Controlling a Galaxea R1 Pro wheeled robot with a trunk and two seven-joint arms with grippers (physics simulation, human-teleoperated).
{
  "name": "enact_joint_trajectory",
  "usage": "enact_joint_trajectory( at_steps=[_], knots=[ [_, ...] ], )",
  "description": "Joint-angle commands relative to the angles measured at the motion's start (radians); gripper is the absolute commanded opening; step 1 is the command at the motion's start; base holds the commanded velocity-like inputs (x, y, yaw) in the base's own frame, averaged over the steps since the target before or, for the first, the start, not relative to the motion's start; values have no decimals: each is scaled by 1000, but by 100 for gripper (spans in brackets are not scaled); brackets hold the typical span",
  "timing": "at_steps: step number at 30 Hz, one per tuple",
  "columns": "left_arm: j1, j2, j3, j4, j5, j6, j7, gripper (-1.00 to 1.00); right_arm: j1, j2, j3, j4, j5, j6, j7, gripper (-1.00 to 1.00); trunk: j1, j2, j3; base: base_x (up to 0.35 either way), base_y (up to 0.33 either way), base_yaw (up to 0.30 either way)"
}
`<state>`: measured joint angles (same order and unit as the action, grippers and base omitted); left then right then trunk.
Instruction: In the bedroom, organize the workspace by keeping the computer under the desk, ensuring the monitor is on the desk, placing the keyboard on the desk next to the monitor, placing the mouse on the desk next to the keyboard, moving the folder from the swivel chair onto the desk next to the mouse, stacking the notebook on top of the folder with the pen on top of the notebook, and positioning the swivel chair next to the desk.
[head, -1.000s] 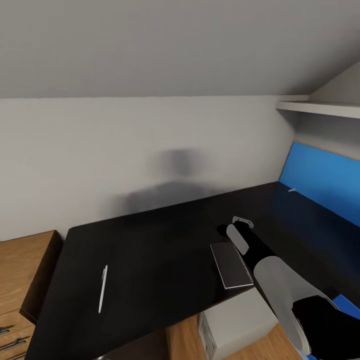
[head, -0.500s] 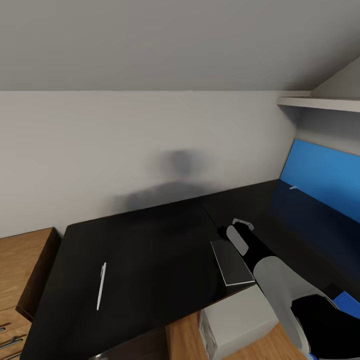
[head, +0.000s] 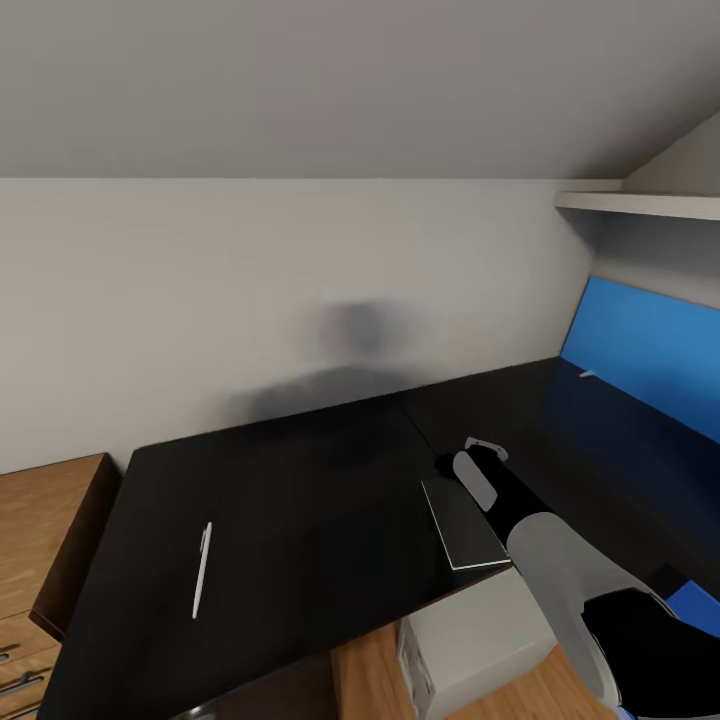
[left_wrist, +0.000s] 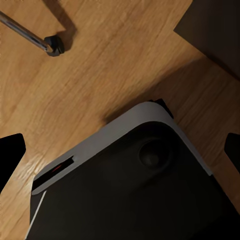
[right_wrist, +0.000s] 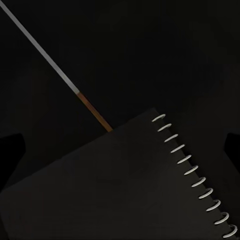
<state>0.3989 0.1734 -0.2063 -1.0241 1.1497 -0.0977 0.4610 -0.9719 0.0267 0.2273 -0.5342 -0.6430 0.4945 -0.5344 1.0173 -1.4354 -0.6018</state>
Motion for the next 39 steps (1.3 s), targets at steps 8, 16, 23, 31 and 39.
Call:
enact_joint_trajectory(
  at_steps=[8,16,23,31,39],
  knots=[
    [0,1,-8,-1,3,-10,6,100,-1,-1,6,-1,-9,3,-9,100,0,-1,-1,0,0,0],
    [0,2,-5,-1,8,-9,2,100,-1,-2,6,-1,-9,4,-9,100,0,-1,-1,0,0,0],
    [0,-1,2,0,23,-22,1,100,-3,-5,5,-1,-9,1,-9,100,23,-43,-20,0,0,0],
    [0,-4,3,-1,29,-45,5,100,-5,-6,2,-1,-8,-50,-9,100,31,-57,-26,0,0,0],
    [0,-6,4,-1,31,-50,10,100,-5,-6,1,-1,-10,-100,-9,100,31,-57,-26,0,0,0]
  ],
)
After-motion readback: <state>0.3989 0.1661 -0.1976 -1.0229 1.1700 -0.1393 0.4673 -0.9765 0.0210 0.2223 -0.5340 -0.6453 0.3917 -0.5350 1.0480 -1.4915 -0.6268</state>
